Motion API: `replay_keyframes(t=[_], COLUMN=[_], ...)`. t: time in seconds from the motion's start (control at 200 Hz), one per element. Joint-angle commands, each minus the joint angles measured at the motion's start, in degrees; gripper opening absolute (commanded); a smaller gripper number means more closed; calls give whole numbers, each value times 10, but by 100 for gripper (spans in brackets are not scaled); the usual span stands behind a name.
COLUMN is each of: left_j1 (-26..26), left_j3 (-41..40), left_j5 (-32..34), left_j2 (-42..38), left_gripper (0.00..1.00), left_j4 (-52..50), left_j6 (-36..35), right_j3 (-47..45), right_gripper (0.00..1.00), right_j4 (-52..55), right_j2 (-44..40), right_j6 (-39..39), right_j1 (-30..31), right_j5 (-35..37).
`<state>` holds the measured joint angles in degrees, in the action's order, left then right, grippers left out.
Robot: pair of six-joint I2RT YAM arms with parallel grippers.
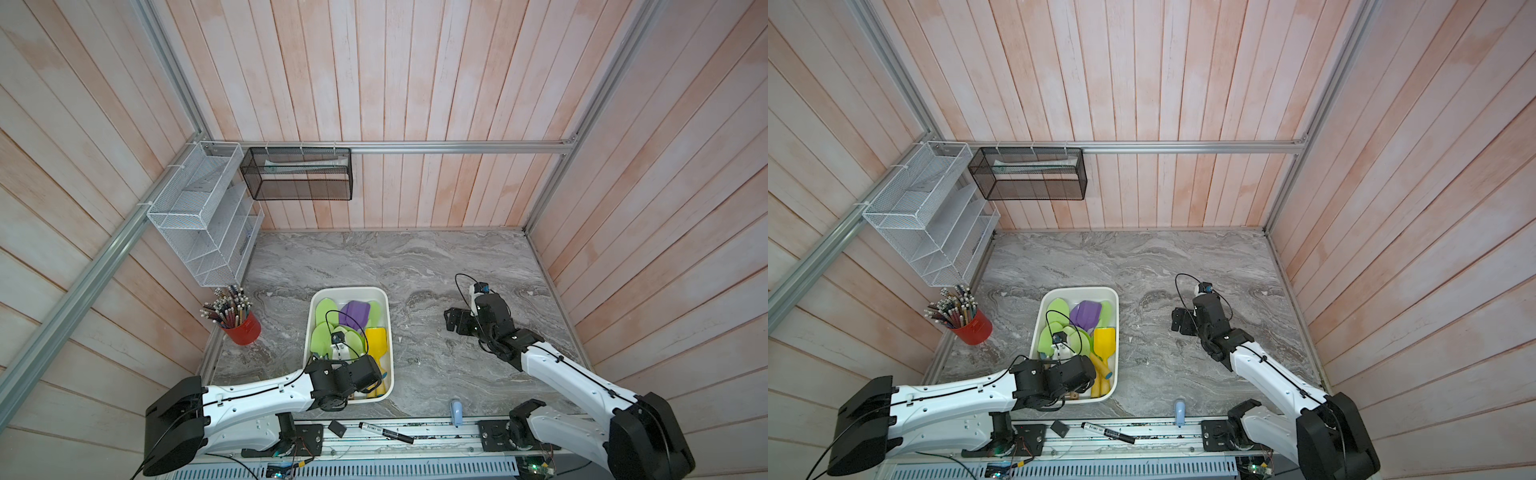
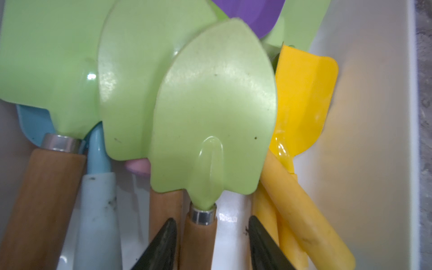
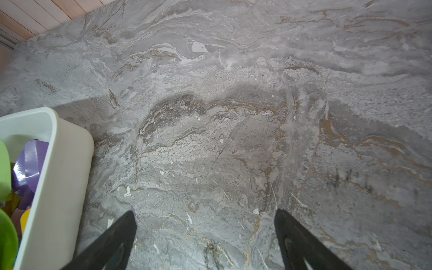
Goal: Take the shovel out of the storage box
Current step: Pick up the shovel from the storage box.
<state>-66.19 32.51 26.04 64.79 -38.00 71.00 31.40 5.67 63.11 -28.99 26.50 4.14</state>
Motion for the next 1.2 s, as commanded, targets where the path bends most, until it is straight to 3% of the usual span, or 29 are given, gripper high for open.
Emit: replay_keyframes(t=[0.0, 0.7, 1.195], left_j1=[-3, -2, 23], left_j3=[-12, -23, -42], left_j5=[9, 14, 15], left_j2=[11, 58, 52], left_gripper=[52, 46, 27], left_j4=[17, 51, 81], left_j6=[2, -14, -48], right_j3=[-13, -36, -42], right_gripper=[94, 94, 93], right_j4=[-10, -32, -35], right_j2=[5, 11, 5], right_j6=[-10, -18, -21], right_j1=[3, 5, 4], right_j5=[-8, -17, -20])
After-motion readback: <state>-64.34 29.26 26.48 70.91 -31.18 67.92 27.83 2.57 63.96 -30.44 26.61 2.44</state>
